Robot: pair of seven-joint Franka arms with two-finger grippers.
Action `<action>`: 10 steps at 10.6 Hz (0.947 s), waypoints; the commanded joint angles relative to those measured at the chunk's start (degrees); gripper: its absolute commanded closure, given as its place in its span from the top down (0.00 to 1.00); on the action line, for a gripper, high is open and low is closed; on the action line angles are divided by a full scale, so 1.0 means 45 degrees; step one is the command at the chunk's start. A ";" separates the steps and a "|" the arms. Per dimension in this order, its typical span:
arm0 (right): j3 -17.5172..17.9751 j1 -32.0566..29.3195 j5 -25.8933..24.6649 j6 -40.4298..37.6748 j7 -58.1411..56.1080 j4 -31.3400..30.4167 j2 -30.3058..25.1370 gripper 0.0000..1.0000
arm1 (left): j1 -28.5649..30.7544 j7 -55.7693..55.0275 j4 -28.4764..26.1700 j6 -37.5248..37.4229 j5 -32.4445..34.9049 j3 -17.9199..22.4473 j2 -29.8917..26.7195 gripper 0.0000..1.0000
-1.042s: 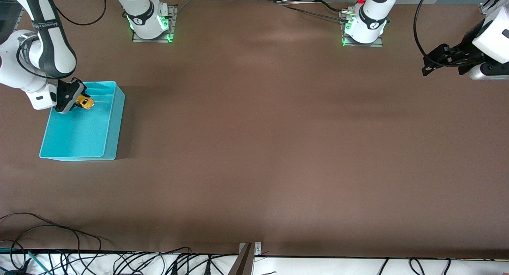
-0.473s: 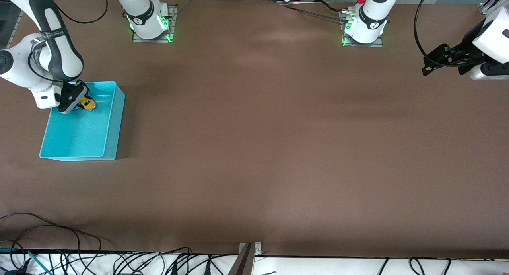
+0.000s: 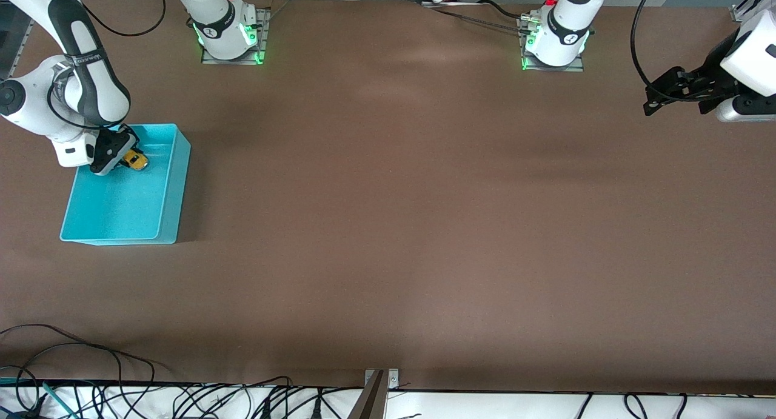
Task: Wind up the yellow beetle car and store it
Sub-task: 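Lower the car into the turquoise box and open the right gripper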
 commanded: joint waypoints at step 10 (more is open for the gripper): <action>0.0453 0.0108 0.0368 -0.2555 -0.0098 0.2769 -0.0957 1.00 | 0.0062 -0.0034 0.0470 -0.0440 -0.0024 0.0068 0.0233 1.00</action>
